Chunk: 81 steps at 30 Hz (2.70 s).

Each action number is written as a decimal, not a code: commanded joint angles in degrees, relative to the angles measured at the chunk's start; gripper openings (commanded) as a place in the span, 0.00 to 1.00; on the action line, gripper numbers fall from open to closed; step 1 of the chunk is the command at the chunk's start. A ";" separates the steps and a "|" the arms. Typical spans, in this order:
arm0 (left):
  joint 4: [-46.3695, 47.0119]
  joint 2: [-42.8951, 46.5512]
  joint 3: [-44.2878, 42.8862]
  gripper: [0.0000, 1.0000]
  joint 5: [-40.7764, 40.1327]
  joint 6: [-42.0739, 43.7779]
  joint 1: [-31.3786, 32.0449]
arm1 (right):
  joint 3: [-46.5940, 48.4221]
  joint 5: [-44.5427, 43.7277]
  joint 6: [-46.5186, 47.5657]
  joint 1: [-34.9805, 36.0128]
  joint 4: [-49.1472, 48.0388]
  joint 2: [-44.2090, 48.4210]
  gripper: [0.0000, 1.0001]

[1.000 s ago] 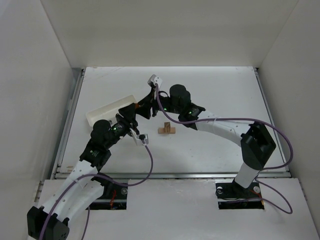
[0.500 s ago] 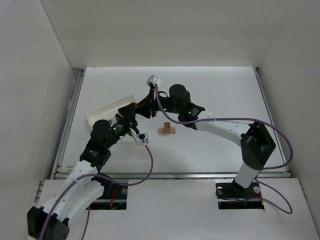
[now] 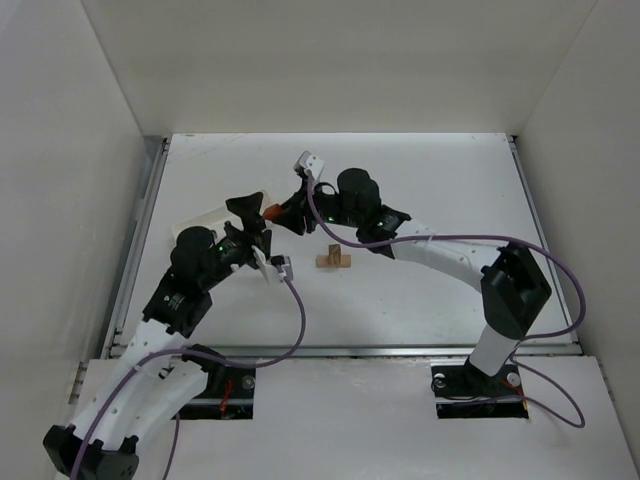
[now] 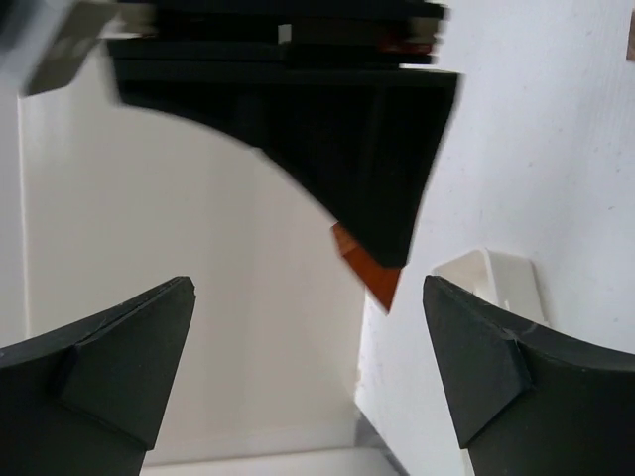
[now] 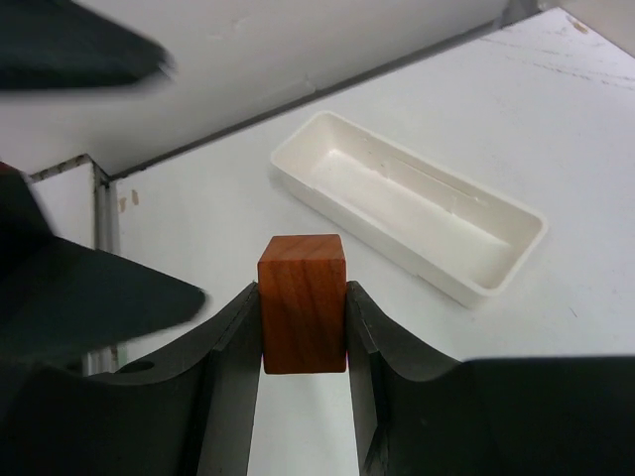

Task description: Build the wood block tower

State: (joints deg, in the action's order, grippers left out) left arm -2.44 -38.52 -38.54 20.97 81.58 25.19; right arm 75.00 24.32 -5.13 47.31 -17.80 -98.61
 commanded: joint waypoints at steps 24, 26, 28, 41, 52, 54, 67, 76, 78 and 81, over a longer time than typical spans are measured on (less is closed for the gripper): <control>-56.24 -37.23 -60.15 0.82 35.01 -34.59 -8.24 | -11.72 1.41 20.06 -4.86 17.36 23.63 0.00; -61.61 -39.95 -62.17 0.84 33.62 -26.34 -5.87 | -12.25 1.96 20.59 -4.86 17.89 23.64 0.00; -62.34 -43.64 -64.19 0.84 29.67 -23.93 -2.26 | -12.94 1.96 21.20 -4.86 17.89 24.16 0.00; -62.34 -49.54 -62.18 0.84 22.97 -7.49 5.75 | -13.12 -0.75 28.68 -3.63 21.15 24.16 0.00; -52.32 -51.57 -58.22 0.77 24.38 -20.66 6.36 | -16.20 -4.10 28.68 -0.99 16.76 24.69 0.00; -51.62 -51.57 -57.35 0.76 24.38 -22.68 6.36 | -16.91 -4.62 28.16 -0.99 15.52 25.31 0.00; -47.49 -48.05 -50.67 0.70 21.39 -26.46 9.00 | -17.61 -5.76 26.39 -0.46 11.75 26.53 0.00; -29.58 -39.19 -40.74 0.71 32.01 -40.00 -1.45 | -21.82 -8.58 25.87 -0.46 7.09 29.70 0.00; -27.72 -37.51 -38.90 0.71 34.65 -38.96 -1.46 | -21.83 -7.97 25.87 -0.46 7.08 30.93 0.00; -26.39 -35.58 -37.22 0.71 35.28 -35.10 -1.46 | -21.83 -5.51 25.87 -0.46 6.56 31.45 0.00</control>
State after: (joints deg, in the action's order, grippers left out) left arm -34.37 -77.67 -76.75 51.00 44.91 23.55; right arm 53.41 16.84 21.02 46.22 -5.69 -68.97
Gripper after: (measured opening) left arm 0.713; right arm 0.409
